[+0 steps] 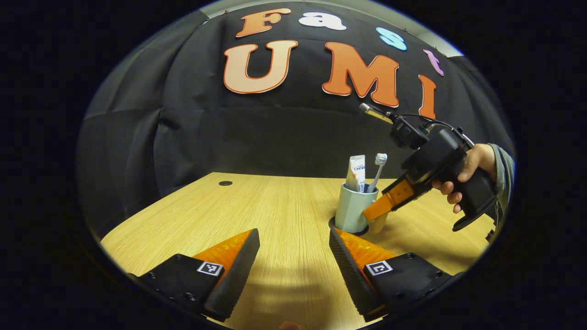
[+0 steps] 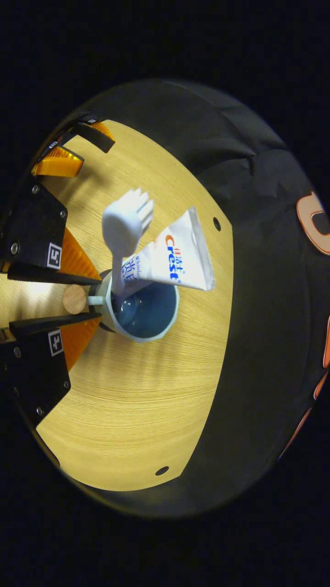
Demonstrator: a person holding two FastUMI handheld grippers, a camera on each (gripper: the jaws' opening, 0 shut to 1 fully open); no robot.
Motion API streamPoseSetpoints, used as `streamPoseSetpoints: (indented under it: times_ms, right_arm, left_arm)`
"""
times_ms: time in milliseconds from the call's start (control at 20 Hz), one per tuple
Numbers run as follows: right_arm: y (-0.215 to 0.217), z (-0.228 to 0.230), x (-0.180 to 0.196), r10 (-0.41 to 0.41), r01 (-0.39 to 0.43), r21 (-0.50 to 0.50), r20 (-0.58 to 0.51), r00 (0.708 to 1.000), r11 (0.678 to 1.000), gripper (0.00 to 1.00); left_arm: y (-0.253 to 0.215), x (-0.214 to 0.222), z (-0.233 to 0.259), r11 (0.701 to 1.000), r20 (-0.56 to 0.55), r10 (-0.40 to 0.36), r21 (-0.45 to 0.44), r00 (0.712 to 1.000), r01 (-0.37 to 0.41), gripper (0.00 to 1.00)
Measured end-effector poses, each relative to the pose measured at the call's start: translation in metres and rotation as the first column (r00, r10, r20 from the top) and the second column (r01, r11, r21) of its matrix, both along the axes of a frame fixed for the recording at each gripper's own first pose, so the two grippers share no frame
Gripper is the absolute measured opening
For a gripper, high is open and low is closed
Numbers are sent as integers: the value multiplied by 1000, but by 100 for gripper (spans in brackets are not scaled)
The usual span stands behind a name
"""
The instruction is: Put the toothbrush and toothpaste on the desktop into the cup, then pick up the cup and place it on the coaster on the desktop.
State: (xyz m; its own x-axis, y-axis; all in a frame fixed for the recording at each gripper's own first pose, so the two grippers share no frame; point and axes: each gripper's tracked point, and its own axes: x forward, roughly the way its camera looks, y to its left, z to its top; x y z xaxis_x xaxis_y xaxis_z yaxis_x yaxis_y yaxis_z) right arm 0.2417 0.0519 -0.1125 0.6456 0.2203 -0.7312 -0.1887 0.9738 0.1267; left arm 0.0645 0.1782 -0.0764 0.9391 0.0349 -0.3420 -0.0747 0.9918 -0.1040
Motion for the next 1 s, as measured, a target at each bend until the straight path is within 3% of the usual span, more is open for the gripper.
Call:
streamPoseSetpoints:
  times_ms: [100,150,200,550,850,1000]
  right_arm:
    - [1,15,-4,11,-12,24,56,998,1000,38]
    - [2,23,-5,16,-20,39,89,996,999,34]
    - [1,32,-7,19,-25,50,123,992,998,47]
    - [-20,68,-25,16,-40,66,329,944,997,72]
    - [-73,75,-32,-140,91,120,511,848,989,76]
    - [-99,80,-40,-176,118,137,579,796,984,76]
  left_arm:
    - [-5,2,7,1000,11,-6,11,1000,6,97]
    - [-8,3,11,1000,17,-10,18,1000,10,97]
    - [-11,4,14,1000,24,-15,25,1000,14,97]
    - [-21,11,53,999,87,-18,50,996,14,97]
    - [-34,17,86,997,147,-28,80,989,16,97]
    - [-46,17,102,996,187,-39,86,982,24,97]
